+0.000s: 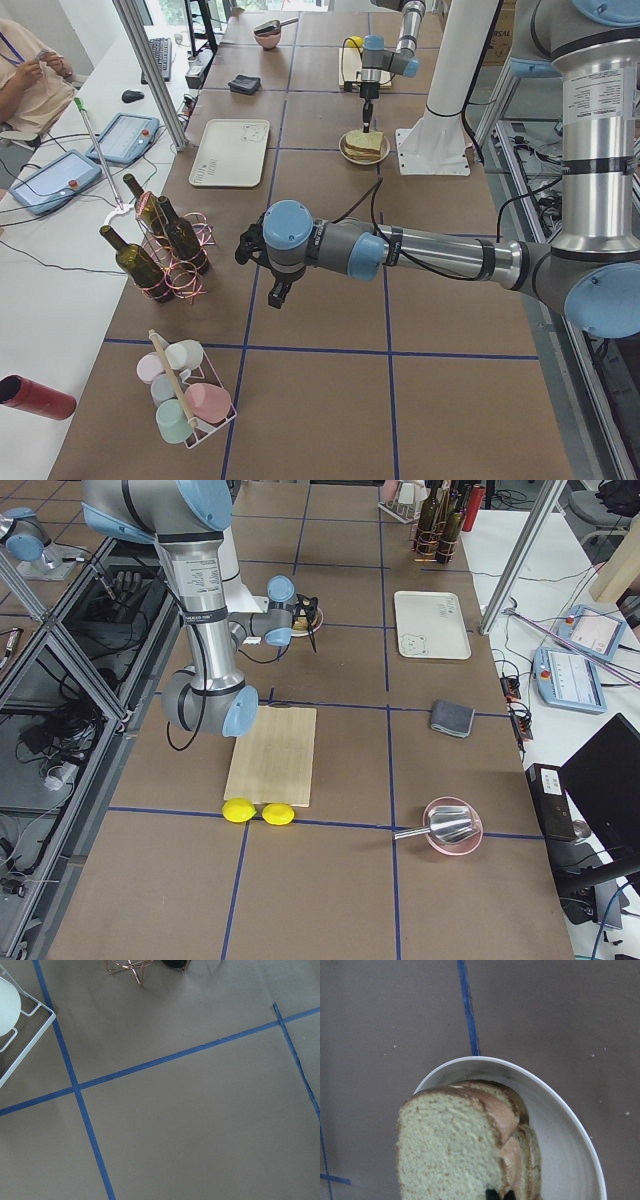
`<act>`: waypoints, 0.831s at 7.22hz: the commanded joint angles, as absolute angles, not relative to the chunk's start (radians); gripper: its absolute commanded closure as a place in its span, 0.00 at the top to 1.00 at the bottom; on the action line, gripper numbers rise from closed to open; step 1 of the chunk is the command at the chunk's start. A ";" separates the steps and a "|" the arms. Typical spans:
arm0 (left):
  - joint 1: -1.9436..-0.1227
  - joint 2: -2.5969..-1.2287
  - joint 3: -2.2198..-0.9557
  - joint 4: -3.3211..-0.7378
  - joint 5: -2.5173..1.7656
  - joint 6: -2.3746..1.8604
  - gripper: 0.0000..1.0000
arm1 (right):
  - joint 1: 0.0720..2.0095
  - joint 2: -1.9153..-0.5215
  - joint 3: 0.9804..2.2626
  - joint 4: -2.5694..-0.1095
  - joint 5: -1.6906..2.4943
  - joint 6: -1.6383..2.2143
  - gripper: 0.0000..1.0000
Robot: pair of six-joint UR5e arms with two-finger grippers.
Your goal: Make sandwich and place on tray
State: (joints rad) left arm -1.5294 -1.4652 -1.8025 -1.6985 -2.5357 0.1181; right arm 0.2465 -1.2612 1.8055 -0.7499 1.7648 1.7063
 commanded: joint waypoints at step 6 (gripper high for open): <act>-1.153 -1.482 -1.793 -2.237 -2.625 -0.630 0.89 | 0.415 -1.426 1.995 -0.869 1.816 1.707 1.00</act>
